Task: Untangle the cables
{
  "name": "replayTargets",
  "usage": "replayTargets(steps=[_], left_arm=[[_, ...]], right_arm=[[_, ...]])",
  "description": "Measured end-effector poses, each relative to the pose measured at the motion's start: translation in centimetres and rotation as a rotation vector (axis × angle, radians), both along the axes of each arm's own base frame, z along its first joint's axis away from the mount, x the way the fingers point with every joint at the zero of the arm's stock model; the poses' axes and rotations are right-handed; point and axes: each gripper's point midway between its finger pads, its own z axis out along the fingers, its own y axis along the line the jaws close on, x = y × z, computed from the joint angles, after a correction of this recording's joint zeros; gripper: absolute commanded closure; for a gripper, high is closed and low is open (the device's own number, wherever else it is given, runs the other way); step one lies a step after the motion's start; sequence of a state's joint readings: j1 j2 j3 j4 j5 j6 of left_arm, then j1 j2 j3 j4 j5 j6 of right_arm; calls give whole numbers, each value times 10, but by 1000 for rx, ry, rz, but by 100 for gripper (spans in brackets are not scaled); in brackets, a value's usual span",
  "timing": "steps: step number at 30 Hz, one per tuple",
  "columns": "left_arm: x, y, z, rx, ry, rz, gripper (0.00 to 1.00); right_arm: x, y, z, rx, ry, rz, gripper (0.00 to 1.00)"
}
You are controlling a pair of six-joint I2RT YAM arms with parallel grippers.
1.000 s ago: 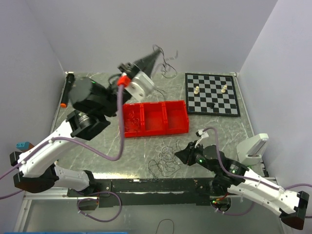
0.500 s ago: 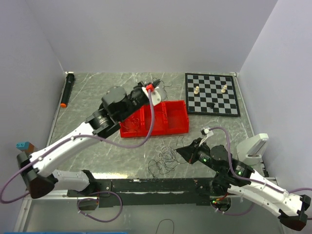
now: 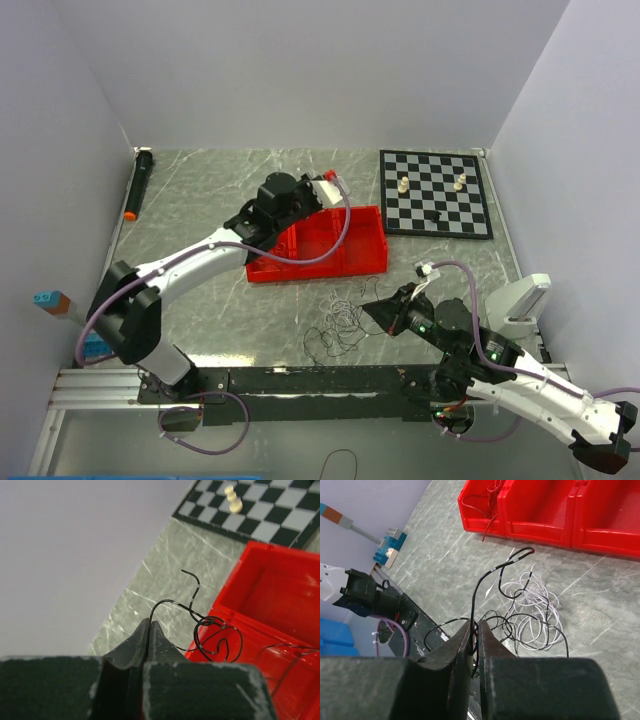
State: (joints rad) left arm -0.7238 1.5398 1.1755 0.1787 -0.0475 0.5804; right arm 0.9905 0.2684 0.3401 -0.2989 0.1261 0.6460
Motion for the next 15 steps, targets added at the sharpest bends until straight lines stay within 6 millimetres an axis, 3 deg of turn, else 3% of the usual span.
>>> replayTargets(steps=[6,10,13,15], left_arm=[[13,0,-62,99,88,41,99],[25,-3,-101,179,203,70,82],[23,-3,-114,215,270,60,68],[16,-4,-113,213,298,31,63]], right_arm=[[1,-2,4,14,-12,-9,87],[1,-2,5,16,-14,-11,87],[1,-2,5,15,-14,-10,87],[1,-1,5,13,-15,-8,87]])
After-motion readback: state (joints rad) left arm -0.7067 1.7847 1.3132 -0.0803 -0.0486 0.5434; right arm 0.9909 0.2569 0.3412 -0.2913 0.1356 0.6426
